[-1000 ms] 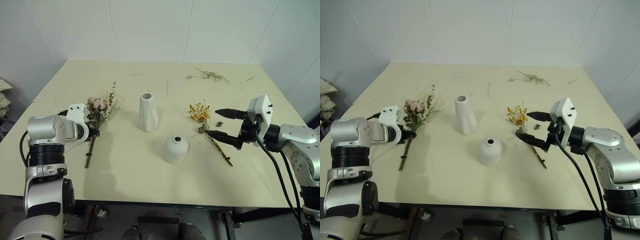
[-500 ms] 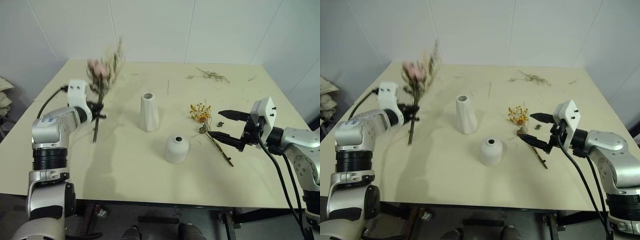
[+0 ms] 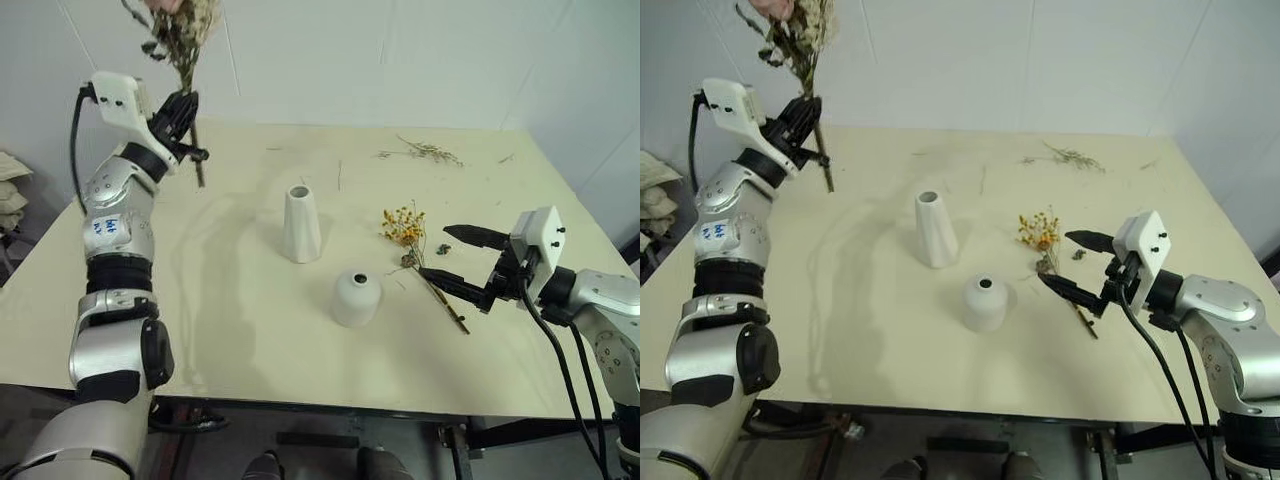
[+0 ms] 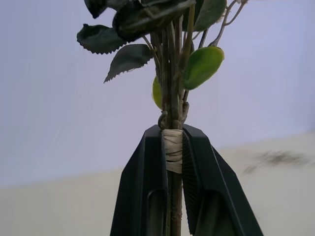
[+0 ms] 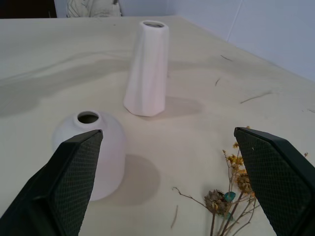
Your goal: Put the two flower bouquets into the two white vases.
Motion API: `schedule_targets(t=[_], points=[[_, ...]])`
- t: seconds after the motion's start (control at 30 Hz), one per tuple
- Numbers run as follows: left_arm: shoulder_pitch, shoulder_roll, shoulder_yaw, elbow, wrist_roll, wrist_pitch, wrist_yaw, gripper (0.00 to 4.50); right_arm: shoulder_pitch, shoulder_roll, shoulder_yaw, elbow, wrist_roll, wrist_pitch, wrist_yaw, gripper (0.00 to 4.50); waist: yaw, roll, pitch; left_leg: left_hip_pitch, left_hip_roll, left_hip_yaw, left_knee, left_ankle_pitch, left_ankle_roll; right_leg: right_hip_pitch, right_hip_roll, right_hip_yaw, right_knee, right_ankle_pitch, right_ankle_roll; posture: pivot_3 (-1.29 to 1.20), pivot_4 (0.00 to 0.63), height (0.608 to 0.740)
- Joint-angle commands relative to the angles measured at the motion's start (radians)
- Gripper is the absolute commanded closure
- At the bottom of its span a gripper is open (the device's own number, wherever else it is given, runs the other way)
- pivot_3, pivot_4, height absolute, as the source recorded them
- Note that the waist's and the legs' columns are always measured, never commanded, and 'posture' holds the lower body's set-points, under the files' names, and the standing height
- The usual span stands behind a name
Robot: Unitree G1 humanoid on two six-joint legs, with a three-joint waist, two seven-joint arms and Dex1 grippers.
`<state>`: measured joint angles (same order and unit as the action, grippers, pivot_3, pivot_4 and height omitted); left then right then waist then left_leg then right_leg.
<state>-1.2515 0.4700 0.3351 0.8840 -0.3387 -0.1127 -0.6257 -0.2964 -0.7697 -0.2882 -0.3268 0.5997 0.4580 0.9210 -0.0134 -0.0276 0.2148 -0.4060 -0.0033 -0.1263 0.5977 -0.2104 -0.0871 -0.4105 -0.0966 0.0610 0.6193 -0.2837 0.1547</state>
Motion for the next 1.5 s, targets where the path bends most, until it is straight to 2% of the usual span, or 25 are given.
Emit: schedule_targets(t=[0.03,0.23,0.53,1.0,1.5], points=[[-0.114,-0.034,0.041,0.101,-0.075,-0.072,-0.140,4.37,-0.003,-0.009,-0.093,-0.072,0.103,0.015,-0.007,0.00,0.001,0.000,0.000,0.000,0.000,0.000,0.000,0.000,0.000,0.001,0.000,0.000,-0.001,0.000,0.001,0.00,0.150,0.740],[-0.214,-0.072,0.061,0.229,-0.106,-0.087,-0.303,4.37,0.060,-0.076,-0.192,-0.124,0.205,0.089,0.011,0.00,-0.013,0.000,0.000,0.000,0.000,0.000,0.000,-0.001,0.001,0.001,0.000,0.000,-0.001,0.000,0.001,0.00,0.150,0.740],[-0.266,-0.106,0.079,0.315,-0.107,-0.048,-0.414,4.37,0.027,-0.170,-0.300,-0.120,0.335,0.172,-0.020,0.00,-0.016,0.000,0.000,0.001,0.000,0.001,0.001,-0.001,0.002,0.001,0.000,0.001,0.000,0.000,0.001,0.00,0.150,0.740],[-0.228,-0.142,0.092,0.333,-0.100,-0.018,-0.433,4.37,0.038,-0.264,-0.337,-0.116,0.374,0.245,-0.043,0.00,-0.013,-0.001,0.000,0.000,0.000,0.000,0.001,-0.001,0.003,0.001,0.000,0.001,0.000,0.000,0.001,0.00,0.150,0.740],[-0.170,-0.154,0.067,0.347,-0.057,-0.041,-0.403,4.37,0.069,-0.253,-0.345,-0.131,0.356,0.233,-0.059,0.00,-0.012,-0.001,0.000,0.000,0.000,0.000,0.002,-0.001,0.003,0.001,0.000,0.001,0.000,0.000,0.001,0.00,0.150,0.740]])
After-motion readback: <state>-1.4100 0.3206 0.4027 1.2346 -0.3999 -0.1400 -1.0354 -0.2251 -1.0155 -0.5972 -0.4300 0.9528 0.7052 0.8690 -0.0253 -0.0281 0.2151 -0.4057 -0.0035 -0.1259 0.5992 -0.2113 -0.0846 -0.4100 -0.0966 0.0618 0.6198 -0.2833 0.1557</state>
